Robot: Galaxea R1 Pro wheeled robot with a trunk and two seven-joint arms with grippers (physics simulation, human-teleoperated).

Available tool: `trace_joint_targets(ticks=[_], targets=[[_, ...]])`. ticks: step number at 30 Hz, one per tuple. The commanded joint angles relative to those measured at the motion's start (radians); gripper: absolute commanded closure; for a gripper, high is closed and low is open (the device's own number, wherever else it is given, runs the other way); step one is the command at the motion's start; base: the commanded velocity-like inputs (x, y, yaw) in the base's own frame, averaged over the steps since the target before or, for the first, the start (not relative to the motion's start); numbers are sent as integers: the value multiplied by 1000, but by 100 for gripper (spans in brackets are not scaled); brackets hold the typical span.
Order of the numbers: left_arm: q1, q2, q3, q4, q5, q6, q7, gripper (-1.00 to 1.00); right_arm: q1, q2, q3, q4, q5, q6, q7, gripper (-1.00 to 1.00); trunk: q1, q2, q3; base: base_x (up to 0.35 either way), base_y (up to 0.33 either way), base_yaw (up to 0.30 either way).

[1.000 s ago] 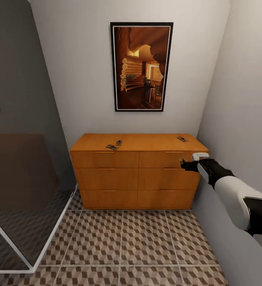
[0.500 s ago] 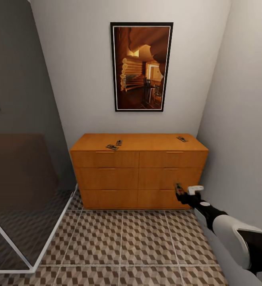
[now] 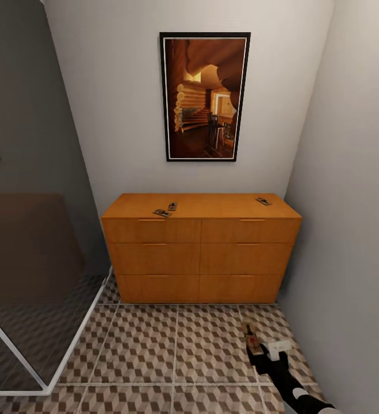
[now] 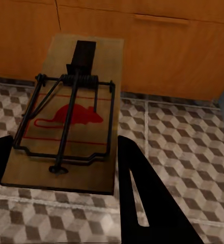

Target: Take the four mousetraps from the cabinet in the bathroom and place them on the bathroom floor. Make sure all four end up on the same floor surface, and ensure that at least two of them are either under or directly next to the same bathroom sink.

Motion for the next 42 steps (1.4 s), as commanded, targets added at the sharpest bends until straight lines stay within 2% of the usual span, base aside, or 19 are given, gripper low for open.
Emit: trace_joint_targets(ticks=[1,5,8,12,15,17,20,28,42], targets=[[0,0,1,-1,-5,-1,5,-100,19,9,-12,1,1,-29,9,100,0,0,-1,0,0,0],[0,0,1,-1,-5,-2,5,-100,74,30,-12,1,2,-78,8,100,0,0,-1,0,0,0],[0,0,1,-1,-5,-3,5,-100,129,44,-12,1,1,-144,-11,100,0,0,-1,0,0,0],[0,0,0,-1,-5,-3,5,-100,178,66,-12,1,2,-227,-115,100,0,0,-1,0,0,0],[0,0,1,-1,-5,-3,5,-100,192,75,-12,0,2,-258,-241,100,0,0,-1,0,0,0],[0,0,1,-1,-5,-3,5,-100,196,78,-12,-1,2,-268,-292,100,0,0,-1,0,0,0],[0,0,1,-1,-5,-3,5,-100,198,83,-12,-1,2,-273,-324,100,0,0,-1,0,0,0],[0,0,1,-1,-5,-3,5,-100,199,97,-12,-2,2,-273,-345,100,0,0,-1,0,0,0],[0,0,2,-4,-7,-4,5,-100,199,100,-12,-2,2,-249,-345,100,0,0,-1,0,0,0]])
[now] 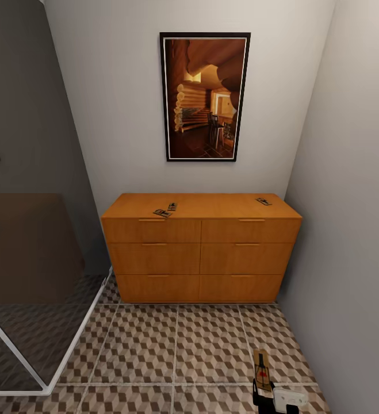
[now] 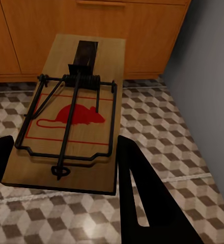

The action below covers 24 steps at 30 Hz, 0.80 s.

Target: Take the four mousetraps from the cabinet in the bathroom and place them on the bathroom floor. Make sure all four end up on the same floor surface, and ensure that at least two of them are either under or directly next to the same bathroom sink.

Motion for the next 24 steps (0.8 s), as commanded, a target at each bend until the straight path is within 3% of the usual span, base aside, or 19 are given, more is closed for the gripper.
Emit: trace_joint_targets(ticks=[1,5,9,11,14,16,19,24], targets=[[1,0,2,-5,-5,-1,5,-100,-1,1,-8,1,7,-3,1,100,0,0,-1,0,0,0],[1,1,4,-17,-7,3,5,-100,-1,3,-8,1,7,-2,1,100,0,0,-1,0,0,0],[1,-1,5,-96,-8,39,8,-100,-1,3,-8,1,7,-2,1,100,0,0,-1,0,0,0],[1,-4,5,-169,-9,102,9,-100,-1,3,-8,1,7,-2,1,100,0,0,-1,0,0,0],[1,-15,5,-322,-10,270,10,-100,-1,4,-8,1,7,0,1,100,0,0,-1,0,0,0],[1,-18,5,-389,-10,342,9,-100,-1,4,-8,1,7,2,1,100,0,0,-1,0,0,0],[1,-27,4,-576,-9,504,8,-100,-1,5,-8,1,7,13,1,100,0,0,-1,0,0,0],[1,-39,3,-772,-10,583,9,-100,-1,5,-8,1,7,18,2,100,0,0,-1,0,0,0]])
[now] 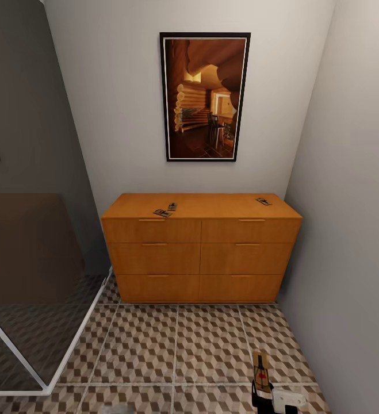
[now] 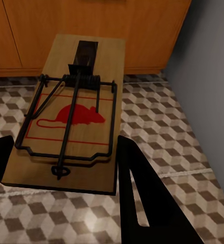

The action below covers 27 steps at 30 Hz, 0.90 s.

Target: Take the four mousetraps from the cabinet in the bathroom and place them on the bathroom floor. Make sure all four end up on the same floor surface, and ensure that at least two of them are either under or directly next to the same bathroom sink.

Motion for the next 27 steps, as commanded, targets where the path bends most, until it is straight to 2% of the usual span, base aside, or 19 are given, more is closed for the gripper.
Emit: trace_joint_targets(ticks=[1,2,4,5,8,9,12,13,15,18,19,23,25,27], targets=[[1,-2,1,-35,-5,15,1,-100,-1,0,-8,1,7,-3,1,100,0,-1,-1,0,0,0],[1,-3,0,-93,-5,43,2,-100,-1,0,-8,1,7,-2,1,100,0,-1,-1,0,0,0],[1,-4,-3,-152,-5,90,2,-100,-1,0,-8,1,7,-2,1,100,0,-1,-1,0,0,0],[1,-4,-5,-211,-5,155,1,-100,-1,0,-8,1,7,-2,1,100,0,-1,-1,0,0,0],[0,-4,-8,-305,-5,267,0,-100,-1,0,-8,1,7,-2,1,100,0,-1,-1,0,0,0],[-2,-5,-10,-373,-6,333,0,-100,-1,0,-8,1,7,-2,1,100,0,-1,-1,0,0,0],[-7,-5,-10,-471,-6,400,1,-100,-1,0,-8,1,7,-2,2,100,0,-1,-1,0,0,0],[-11,-7,-11,-529,-6,427,1,-100,-1,1,-8,1,7,-2,2,100,0,-1,-1,0,0,0],[-17,-11,-11,-575,-6,445,3,-100,-1,2,-8,1,7,-2,3,100,0,-1,-1,0,0,0],[-88,-34,-12,-634,-6,501,6,-100,-1,4,-8,1,8,-2,3,100,0,-1,-1,0,0,0],[-103,-37,-12,-638,-6,517,6,-100,-1,4,-8,1,8,-2,3,100,0,-1,-1,0,0,0],[-199,-49,-13,-651,-5,658,7,-100,-1,6,-8,1,9,-2,3,100,0,-1,-1,0,0,0],[-280,-55,-13,-653,-5,724,9,-100,-1,6,-8,1,10,-2,3,100,0,-1,-1,0,0,0],[-321,-58,-13,-652,-4,744,10,-100,-1,6,-8,1,11,-2,4,100,0,-1,-1,0,0,0]])
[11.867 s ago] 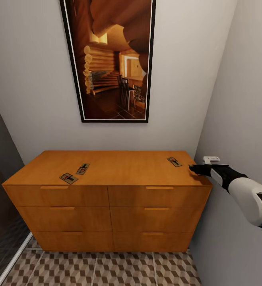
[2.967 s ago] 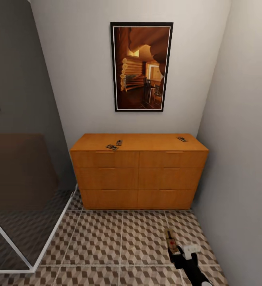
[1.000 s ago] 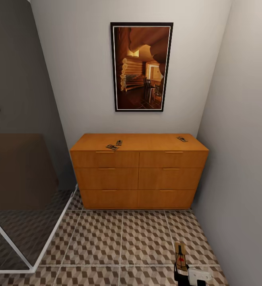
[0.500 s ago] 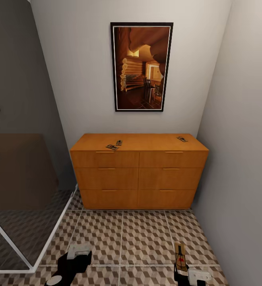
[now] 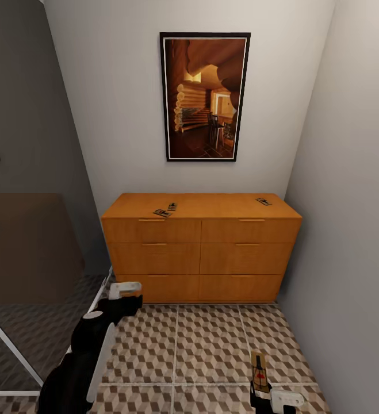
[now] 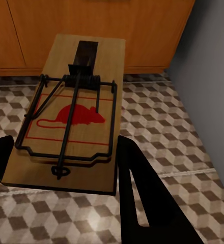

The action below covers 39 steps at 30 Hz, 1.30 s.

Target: Take the four mousetraps from the cabinet in the bathroom and place them on the bathroom floor. Make sure all four end up on the same floor surface, and ensure that at least two of them are either under or directly next to the same bathroom sink.

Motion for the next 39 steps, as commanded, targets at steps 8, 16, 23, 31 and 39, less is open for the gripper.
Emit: trace_joint_targets(ticks=[8,16,23,31,39], targets=[[-316,-6,0,91,2,154,3,-100,-1,-1,-8,1,8,-3,0,100,0,-1,-1,0,0,0],[-593,-13,0,272,8,200,3,-100,-1,-1,-8,0,8,-4,0,100,0,-1,-1,0,0,0],[-623,-15,-58,263,13,207,-3,-100,-1,-1,-8,1,8,-4,0,100,0,-1,-1,0,0,0],[-628,9,-141,174,15,209,-9,-100,-1,-1,-8,1,9,-4,0,100,0,-1,-1,0,0,0],[-629,19,-148,152,14,211,-8,-100,-1,-1,-8,1,9,-4,0,100,0,-1,-1,0,0,0]])
